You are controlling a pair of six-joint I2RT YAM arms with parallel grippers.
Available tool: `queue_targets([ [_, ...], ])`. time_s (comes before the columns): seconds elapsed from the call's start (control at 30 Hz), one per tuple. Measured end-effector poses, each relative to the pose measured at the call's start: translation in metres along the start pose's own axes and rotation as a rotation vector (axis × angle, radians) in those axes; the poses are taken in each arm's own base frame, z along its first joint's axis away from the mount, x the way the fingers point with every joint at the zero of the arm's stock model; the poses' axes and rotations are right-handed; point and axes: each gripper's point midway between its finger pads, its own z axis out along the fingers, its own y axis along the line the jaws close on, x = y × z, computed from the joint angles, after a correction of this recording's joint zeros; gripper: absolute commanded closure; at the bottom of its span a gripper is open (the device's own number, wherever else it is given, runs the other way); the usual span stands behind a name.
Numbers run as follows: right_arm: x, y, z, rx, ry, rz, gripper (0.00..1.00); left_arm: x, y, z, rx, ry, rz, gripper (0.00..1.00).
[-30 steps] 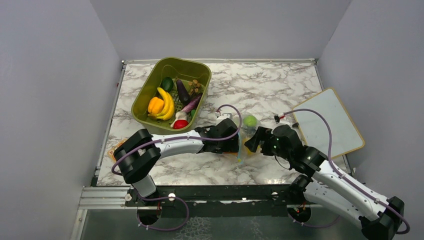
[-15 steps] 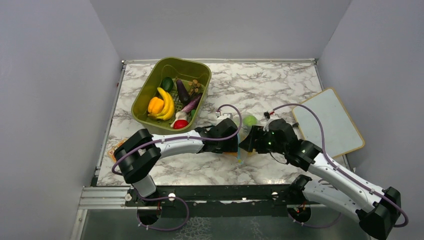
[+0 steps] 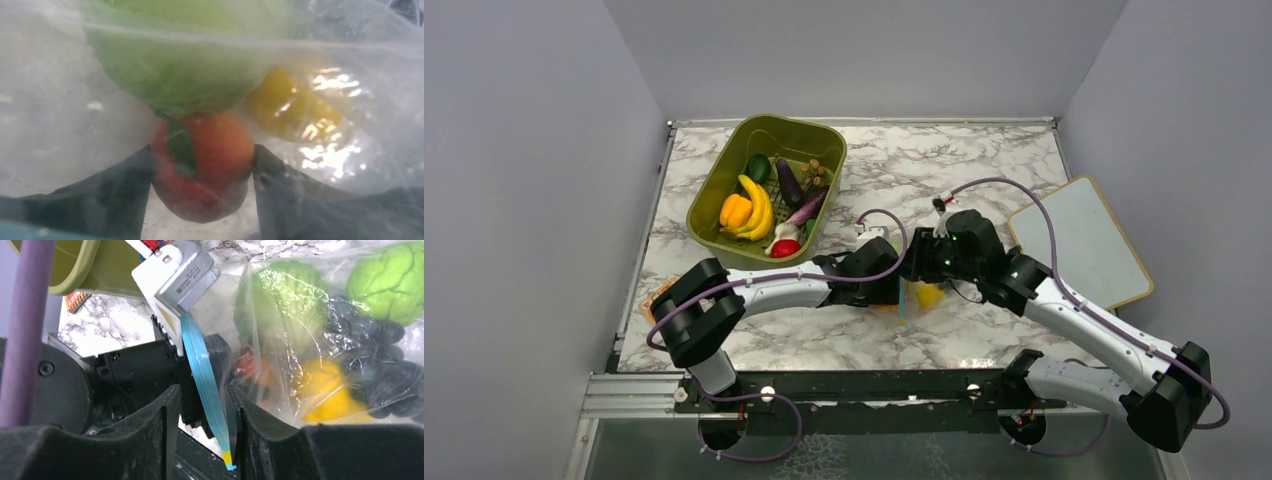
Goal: Open the zip-top bag and remove the fake food
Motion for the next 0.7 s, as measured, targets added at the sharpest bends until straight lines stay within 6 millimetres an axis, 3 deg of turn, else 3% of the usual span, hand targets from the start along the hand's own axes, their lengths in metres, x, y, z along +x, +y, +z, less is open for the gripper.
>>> queue_targets([
  [0.23,-0.007,-0.002,0.005,0.035,0.009,-0.039,0.71,0.0,0.0,0.0,0.0,0.001,0.0,0.75],
  [0.43,-0.007,-0.01,0.005,0.075,0.005,-0.062,0.71,0.0,0.0,0.0,0.0,0.001,0.0,0.77],
  [0.57,-0.003,-0.002,0.01,0.024,0.047,-0.118,0.73,0.0,0.0,0.0,0.0,0.001,0.001,0.78],
  [0.7,0.003,-0.007,0.016,0.039,0.086,-0.136,0.77,0.0,0.0,0.0,0.0,0.001,0.001,0.79],
])
